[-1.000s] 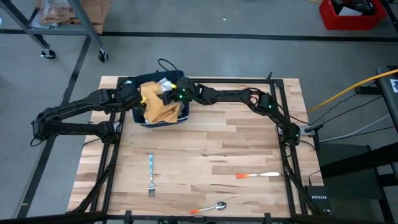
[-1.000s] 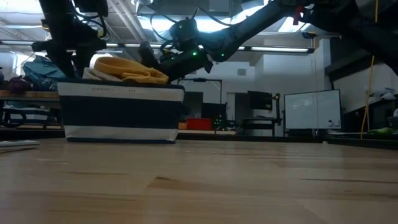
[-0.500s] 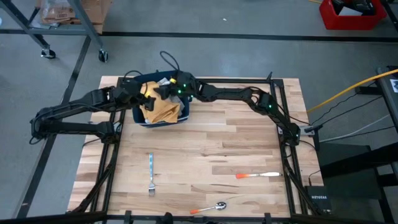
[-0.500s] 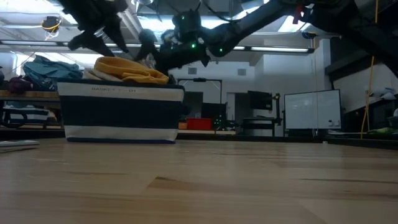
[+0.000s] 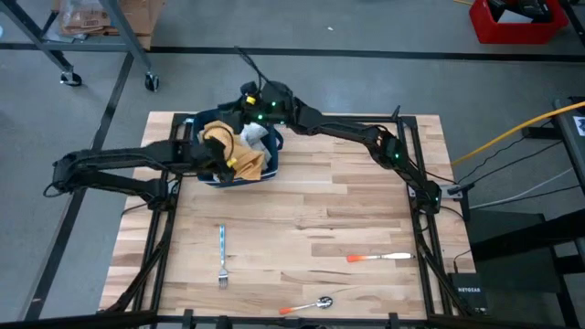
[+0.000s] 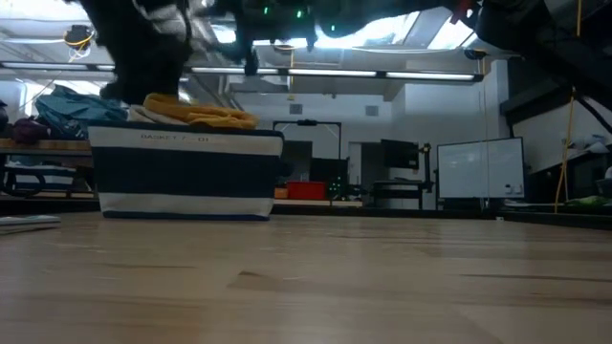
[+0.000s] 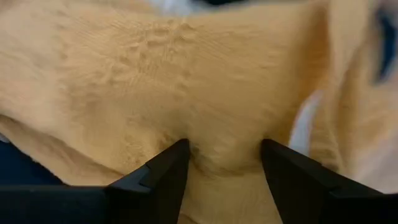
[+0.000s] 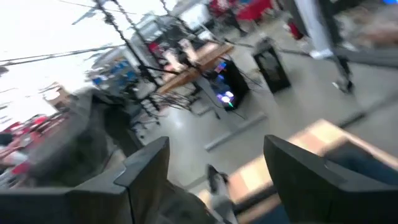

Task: Fold towel
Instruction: Put the stacked towels into the blue laundry organizer

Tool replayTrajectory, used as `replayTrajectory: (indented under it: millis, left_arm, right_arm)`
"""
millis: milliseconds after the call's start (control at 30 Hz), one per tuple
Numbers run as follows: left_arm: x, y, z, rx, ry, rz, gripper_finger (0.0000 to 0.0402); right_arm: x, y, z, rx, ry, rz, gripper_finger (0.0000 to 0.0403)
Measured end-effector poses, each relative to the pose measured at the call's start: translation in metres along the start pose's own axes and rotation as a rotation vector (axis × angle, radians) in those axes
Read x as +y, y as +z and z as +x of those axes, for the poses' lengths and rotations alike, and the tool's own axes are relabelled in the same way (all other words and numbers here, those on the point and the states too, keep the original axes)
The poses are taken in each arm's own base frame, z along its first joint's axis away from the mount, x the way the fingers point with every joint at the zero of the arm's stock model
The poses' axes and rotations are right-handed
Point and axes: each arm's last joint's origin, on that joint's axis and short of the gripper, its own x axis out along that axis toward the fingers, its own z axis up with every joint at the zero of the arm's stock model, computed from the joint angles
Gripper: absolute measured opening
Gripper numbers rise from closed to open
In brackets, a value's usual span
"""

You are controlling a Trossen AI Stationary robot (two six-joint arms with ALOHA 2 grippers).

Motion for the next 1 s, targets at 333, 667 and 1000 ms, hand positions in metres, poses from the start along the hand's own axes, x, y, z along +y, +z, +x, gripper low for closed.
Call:
replayTrajectory:
  millis: [333, 667, 1000]
  left_arm:
    - [0.006, -0.038, 0.065, 0.155, 0.159, 0.046, 0.0194]
    - [-0.004, -0.019, 0.048, 0.141, 0.108, 0.092, 0.0194]
    - [-0.024, 0.029, 0.008, -0.125, -0.065, 0.109, 0.0194]
  right_arm:
    - [0.044, 0.062, -0.030, -0.130, 0.119, -0.119, 0.0264]
    - [0.070, 0.089, -0.054, -0.173, 0.173, -0.170, 0.0264]
    - [0.090, 0.109, -0.074, -0.186, 0.255, -0.196, 0.0264]
